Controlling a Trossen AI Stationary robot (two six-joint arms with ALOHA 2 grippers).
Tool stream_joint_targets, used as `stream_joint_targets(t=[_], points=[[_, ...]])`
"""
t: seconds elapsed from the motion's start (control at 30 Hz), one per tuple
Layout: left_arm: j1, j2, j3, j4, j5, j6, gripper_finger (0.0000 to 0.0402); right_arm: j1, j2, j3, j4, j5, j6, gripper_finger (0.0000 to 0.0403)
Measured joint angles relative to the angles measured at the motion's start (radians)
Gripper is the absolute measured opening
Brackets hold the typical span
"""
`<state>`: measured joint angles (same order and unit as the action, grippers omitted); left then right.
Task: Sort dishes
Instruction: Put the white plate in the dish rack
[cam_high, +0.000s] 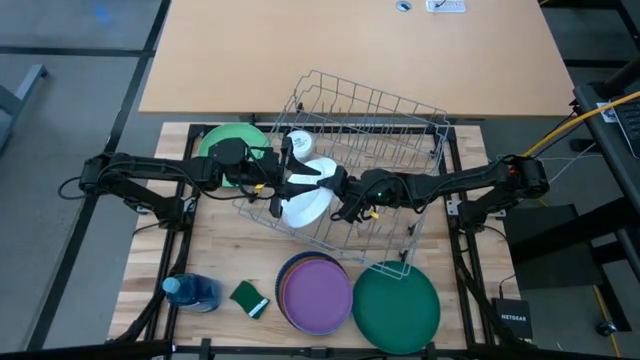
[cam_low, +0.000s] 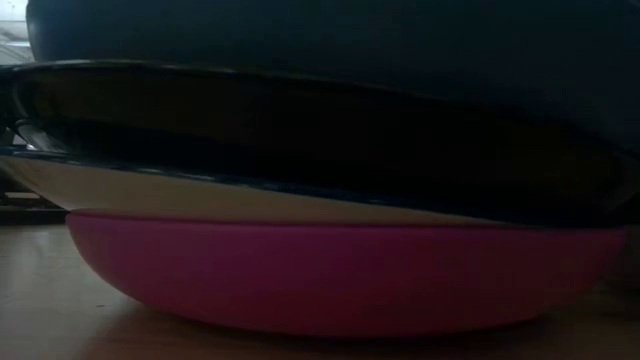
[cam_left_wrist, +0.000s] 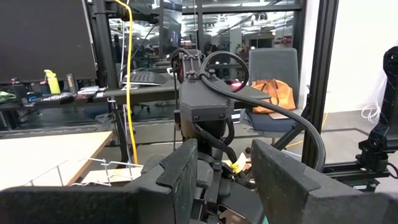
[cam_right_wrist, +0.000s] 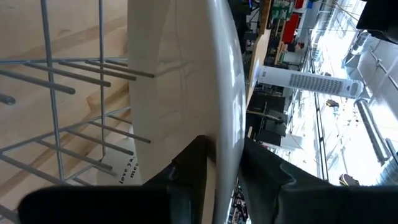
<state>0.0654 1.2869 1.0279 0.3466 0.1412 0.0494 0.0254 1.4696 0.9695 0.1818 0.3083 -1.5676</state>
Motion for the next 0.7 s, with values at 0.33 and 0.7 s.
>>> stream_joint_targets(t=[0.33, 0.7], points=[[0.0, 0.0, 0.0, 0.015, 0.0, 0.0, 0.0141, 0.0, 0.001, -0.001, -0.001, 0.074, 0.147, 0.0088], [0.0, -0.196, 0.0, -0.173, 0.0, -0.001, 0.0141, 0.0, 0.001, -0.001, -0.002, 0.066, 0.236, 0.0088]])
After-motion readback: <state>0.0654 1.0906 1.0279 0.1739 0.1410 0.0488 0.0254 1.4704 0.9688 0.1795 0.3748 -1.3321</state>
